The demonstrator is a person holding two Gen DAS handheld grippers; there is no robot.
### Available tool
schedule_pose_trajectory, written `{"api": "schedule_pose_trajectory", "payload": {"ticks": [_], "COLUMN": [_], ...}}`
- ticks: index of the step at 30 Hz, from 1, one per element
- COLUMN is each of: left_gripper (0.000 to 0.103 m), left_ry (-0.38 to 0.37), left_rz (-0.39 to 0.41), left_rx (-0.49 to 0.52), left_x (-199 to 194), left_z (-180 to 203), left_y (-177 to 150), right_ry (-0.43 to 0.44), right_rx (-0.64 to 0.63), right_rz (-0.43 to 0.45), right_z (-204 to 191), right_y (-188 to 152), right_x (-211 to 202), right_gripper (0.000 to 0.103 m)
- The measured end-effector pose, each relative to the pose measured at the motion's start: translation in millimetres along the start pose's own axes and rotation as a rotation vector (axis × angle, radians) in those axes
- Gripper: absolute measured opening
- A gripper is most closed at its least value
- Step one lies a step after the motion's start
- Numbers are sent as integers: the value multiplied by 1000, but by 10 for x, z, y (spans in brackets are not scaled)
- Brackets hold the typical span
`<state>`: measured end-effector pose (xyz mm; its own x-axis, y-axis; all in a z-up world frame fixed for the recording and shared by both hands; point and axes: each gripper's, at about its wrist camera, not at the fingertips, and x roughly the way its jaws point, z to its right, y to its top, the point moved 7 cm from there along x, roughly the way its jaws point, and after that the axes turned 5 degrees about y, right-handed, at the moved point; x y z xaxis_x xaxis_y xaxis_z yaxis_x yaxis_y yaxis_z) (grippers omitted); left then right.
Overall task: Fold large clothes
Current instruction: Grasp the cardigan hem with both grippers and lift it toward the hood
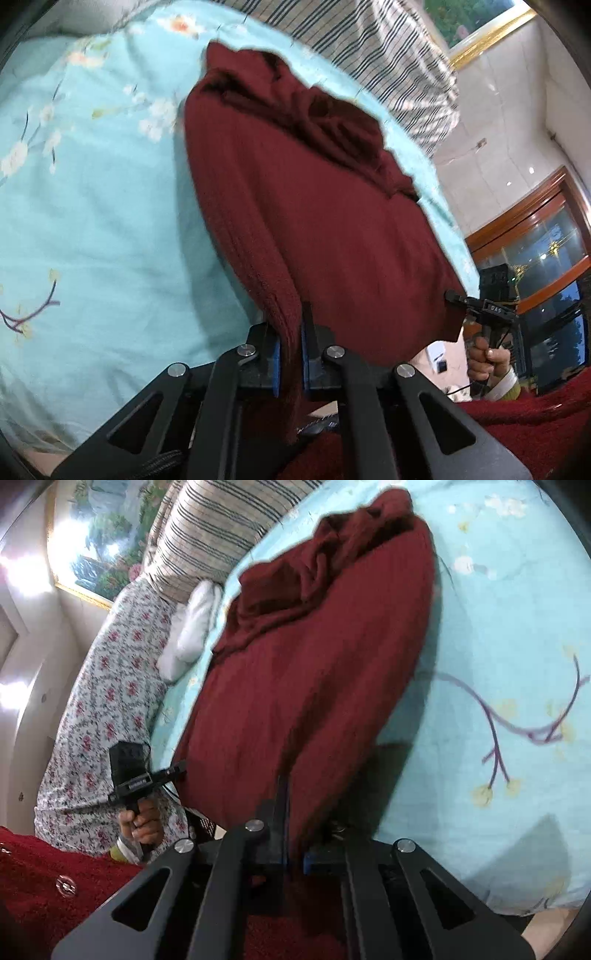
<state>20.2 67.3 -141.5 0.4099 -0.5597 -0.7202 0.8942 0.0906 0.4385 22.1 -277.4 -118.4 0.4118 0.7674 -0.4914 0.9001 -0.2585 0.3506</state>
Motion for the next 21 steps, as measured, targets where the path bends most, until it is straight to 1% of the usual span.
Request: {"api": "schedule_pose_trajectory", "payload": {"ticks": [3, 6, 10, 13, 18, 21], "left_gripper": [6, 6, 5, 5, 5, 5], "left_ry": [-32, -64, -64, -73, -61, -34], "left_rz": [78, 163, 260, 323, 365, 383], "left_rx": [-9, -14, 2, 3, 15, 21], "left_x": [-178, -395, -619, -718, -639, -532], "left_z": [115, 220, 340, 373, 431, 442], "left_y": [175, 408, 752, 1038, 1550, 1882], "right_ry": [47, 70, 89, 90, 74, 47], "right_rx": [-16, -56, -102, -120, -133, -150], "right_rz": [72, 131, 188, 217, 255, 263], "right_z": [-171, -344, -532, -576, -533, -484], "right_y": [199, 408, 681, 898, 1387, 1701], "right_x": [-150, -297, -402, -426, -379, -299], "right_gripper": [5, 5, 5, 5, 5, 5]}}
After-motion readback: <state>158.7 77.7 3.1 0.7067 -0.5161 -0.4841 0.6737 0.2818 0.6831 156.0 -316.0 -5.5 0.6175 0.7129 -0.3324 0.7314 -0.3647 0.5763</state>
